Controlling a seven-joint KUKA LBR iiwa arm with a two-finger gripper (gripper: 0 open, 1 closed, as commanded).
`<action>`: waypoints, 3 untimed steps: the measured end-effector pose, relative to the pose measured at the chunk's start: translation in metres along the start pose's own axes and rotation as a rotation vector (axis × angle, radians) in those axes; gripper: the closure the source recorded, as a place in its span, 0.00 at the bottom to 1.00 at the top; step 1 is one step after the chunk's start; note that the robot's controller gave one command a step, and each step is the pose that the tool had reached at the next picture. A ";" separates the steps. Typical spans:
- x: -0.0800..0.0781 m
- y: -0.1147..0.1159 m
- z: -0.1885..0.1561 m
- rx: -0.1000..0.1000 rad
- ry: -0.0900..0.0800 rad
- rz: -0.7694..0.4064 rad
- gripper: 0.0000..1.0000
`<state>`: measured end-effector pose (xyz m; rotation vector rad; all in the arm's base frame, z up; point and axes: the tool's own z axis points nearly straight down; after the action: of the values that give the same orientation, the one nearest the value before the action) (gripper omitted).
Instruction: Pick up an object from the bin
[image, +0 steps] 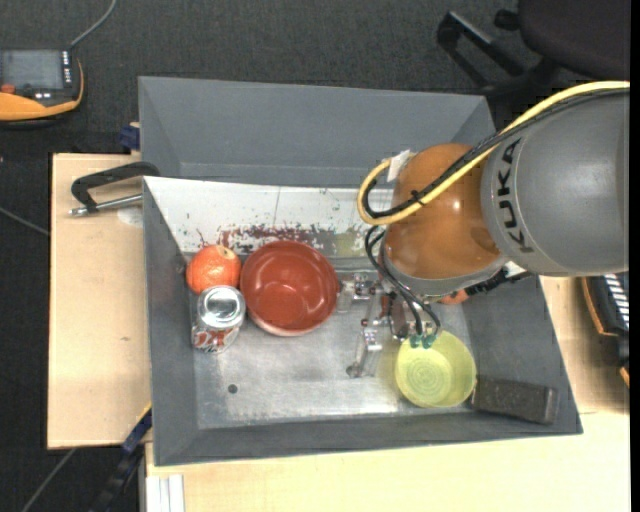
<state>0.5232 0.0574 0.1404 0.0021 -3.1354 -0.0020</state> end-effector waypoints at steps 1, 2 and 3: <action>-0.002 0.000 -0.004 -0.001 -0.009 0.001 1.00; -0.002 0.000 -0.004 -0.001 -0.009 0.002 0.00; -0.013 0.057 0.046 -0.001 -0.008 -0.478 0.00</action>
Offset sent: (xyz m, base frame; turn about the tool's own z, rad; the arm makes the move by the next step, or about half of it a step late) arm 0.0000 0.0000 0.0000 0.0000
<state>0.5356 0.1146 0.0942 0.7460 -3.0543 -0.0059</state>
